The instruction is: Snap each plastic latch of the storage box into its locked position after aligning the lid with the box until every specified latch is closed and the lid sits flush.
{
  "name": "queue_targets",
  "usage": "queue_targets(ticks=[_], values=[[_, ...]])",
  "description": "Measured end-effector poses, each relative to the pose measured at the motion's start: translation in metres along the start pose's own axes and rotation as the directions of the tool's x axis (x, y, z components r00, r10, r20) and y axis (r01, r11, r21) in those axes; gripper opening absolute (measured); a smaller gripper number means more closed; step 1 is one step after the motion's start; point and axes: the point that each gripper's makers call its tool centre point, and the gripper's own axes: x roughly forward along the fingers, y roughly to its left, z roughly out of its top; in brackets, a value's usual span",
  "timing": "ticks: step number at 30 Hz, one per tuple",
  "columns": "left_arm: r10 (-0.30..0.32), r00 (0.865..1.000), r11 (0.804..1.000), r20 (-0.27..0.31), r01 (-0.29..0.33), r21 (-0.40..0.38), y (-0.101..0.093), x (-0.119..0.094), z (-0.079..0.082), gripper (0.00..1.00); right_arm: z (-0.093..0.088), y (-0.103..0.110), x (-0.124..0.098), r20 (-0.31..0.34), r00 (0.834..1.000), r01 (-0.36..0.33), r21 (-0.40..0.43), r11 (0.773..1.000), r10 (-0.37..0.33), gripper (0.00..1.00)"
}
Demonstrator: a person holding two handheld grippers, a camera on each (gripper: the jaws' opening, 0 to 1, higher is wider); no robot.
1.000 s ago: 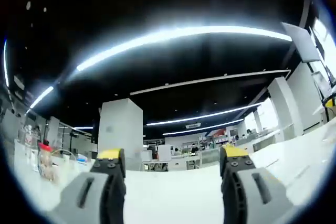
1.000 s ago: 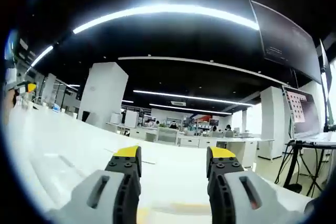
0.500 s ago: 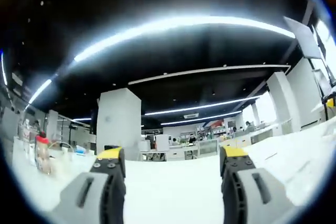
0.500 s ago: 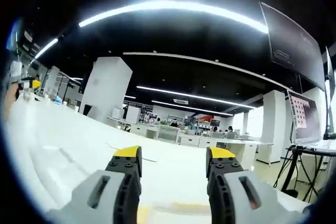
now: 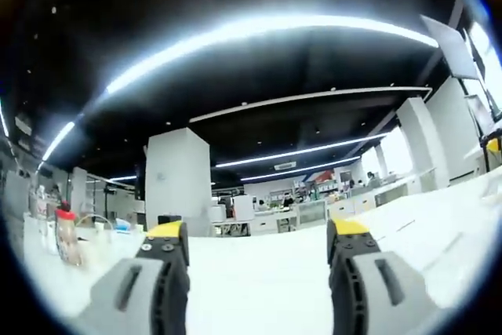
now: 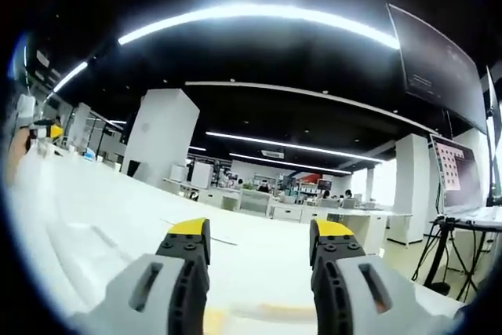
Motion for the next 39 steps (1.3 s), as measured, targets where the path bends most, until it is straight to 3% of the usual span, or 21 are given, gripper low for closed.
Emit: queue_targets(ticks=[8, 12, 14, 19, 28, 39], values=[[-0.062, 0.996, 0.998, 0.062, 0.063, -0.004, -0.015, -0.008, 0.037, 0.72, 0.02, 0.006, -0.004, 0.027, 0.997, -0.074, -0.015, 0.997, 0.074, 0.51], [-0.071, 0.995, 0.997, 0.071, 0.071, 0.004, -0.018, -0.009, 0.045, 0.72, 0.036, 0.005, -0.009, 0.066, 0.993, -0.099, -0.028, 0.995, 0.101, 0.51], [-0.107, 0.992, 0.994, 0.06, 0.107, 0.001, -0.025, -0.01, 0.043, 0.72, 0.039, 0.001, -0.011, 0.079, 0.992, -0.096, -0.035, 0.995, 0.099, 0.5], [-0.175, 0.984, 0.985, 0.022, 0.175, 0.009, -0.035, -0.01, 0.039, 0.74, 0.03, -0.017, -0.015, 0.065, 0.998, -0.022, -0.042, 0.999, 0.025, 0.49], [-0.26, 0.963, 0.965, 0.071, 0.263, -0.026, -0.058, -0.01, 0.055, 0.76, 0.014, -0.037, -0.017, 0.057, 0.996, 0.081, -0.093, 0.992, -0.076, 0.49], [-0.312, 0.945, 0.947, 0.094, 0.318, -0.054, -0.079, -0.006, 0.065, 0.77, 0.002, -0.043, -0.022, 0.056, 0.995, 0.089, -0.043, 0.995, -0.086, 0.48]])
